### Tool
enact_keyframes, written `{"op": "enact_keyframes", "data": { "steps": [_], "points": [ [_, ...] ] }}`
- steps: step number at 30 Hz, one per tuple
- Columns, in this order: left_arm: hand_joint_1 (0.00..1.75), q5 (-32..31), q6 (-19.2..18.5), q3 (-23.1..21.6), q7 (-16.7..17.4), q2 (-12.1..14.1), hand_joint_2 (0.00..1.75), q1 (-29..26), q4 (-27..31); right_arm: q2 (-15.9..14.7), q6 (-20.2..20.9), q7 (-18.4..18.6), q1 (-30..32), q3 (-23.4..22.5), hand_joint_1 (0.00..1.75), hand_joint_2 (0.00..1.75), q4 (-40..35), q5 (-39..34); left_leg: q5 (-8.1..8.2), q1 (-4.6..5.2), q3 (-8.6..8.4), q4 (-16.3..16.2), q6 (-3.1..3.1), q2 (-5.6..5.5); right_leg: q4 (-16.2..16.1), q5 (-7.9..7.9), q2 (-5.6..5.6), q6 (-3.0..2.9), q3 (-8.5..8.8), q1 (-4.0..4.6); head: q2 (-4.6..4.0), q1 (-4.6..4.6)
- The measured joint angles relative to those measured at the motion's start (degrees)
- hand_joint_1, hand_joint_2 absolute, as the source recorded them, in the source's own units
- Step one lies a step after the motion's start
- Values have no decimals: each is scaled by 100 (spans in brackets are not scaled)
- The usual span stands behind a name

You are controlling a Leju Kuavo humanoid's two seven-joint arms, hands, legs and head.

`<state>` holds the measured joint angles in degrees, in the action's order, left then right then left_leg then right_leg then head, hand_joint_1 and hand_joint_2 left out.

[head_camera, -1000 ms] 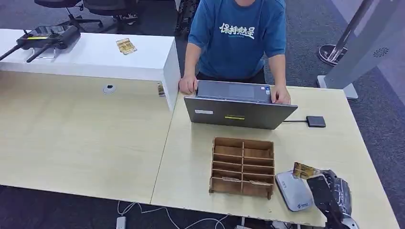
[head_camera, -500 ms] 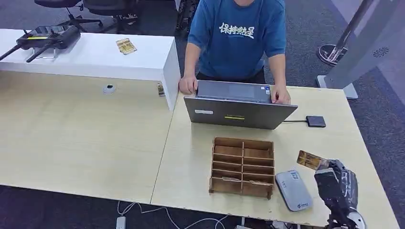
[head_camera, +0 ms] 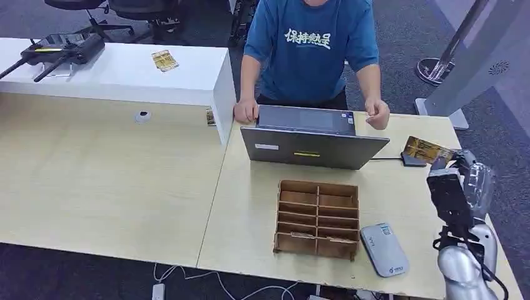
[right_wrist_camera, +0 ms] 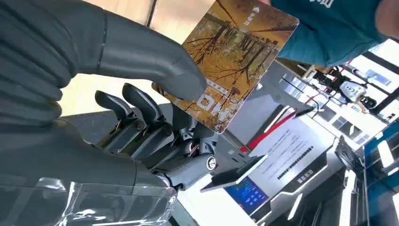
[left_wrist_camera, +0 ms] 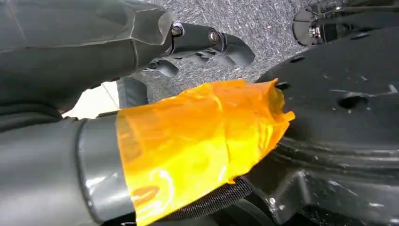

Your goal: Pass the card to the sensor for recognition and then transmit it.

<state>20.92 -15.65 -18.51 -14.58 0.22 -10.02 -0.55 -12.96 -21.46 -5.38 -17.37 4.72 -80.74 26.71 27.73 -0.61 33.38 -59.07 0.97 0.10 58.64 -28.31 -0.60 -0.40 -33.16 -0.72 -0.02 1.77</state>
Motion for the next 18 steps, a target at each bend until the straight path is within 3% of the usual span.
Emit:
{"op": "enact_keyframes", "data": {
  "steps": [5,12,18],
  "points": [
    [0,-122,-63,-4,7,94,0,14,0,-59,-4,308,-664,257,175,175,168,360,0,0,0,0,0,9,0,1,9,0,-8,0,0,-2],
    [0,-175,-87,-7,7,175,0,8,0,-90,-15,341,-1122,428,175,175,420,429,-2,0,2,0,1,-3,1,1,-2,0,-3,0,0,0],
    [0,-334,-116,-9,15,216,0,41,0,-90,7,819,-1782,699,175,175,797,961,-2,0,2,-1,0,0,1,1,2,0,-6,0,0,-2]
  ]
}}
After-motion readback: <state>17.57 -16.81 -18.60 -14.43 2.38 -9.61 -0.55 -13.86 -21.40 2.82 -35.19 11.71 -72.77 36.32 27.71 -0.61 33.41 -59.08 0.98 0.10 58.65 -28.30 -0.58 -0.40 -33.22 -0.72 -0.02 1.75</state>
